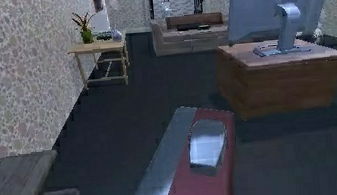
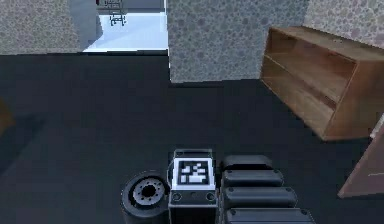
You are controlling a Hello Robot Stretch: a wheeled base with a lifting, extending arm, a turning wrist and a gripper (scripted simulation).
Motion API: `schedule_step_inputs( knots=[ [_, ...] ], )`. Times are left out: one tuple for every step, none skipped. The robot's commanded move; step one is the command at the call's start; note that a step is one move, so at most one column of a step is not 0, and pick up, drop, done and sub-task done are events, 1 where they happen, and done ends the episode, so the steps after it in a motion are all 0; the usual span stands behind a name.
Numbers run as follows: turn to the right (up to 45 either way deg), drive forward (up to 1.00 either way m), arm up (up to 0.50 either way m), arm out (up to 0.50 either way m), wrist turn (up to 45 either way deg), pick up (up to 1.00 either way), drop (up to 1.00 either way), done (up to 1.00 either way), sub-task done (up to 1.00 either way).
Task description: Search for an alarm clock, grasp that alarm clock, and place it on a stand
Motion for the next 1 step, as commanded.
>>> schedule_step_inputs(
  knots=[
    [0.0,1.00,0.00,0.00,0.0,0.00,0.00,0.00,0.00]
  ],
)
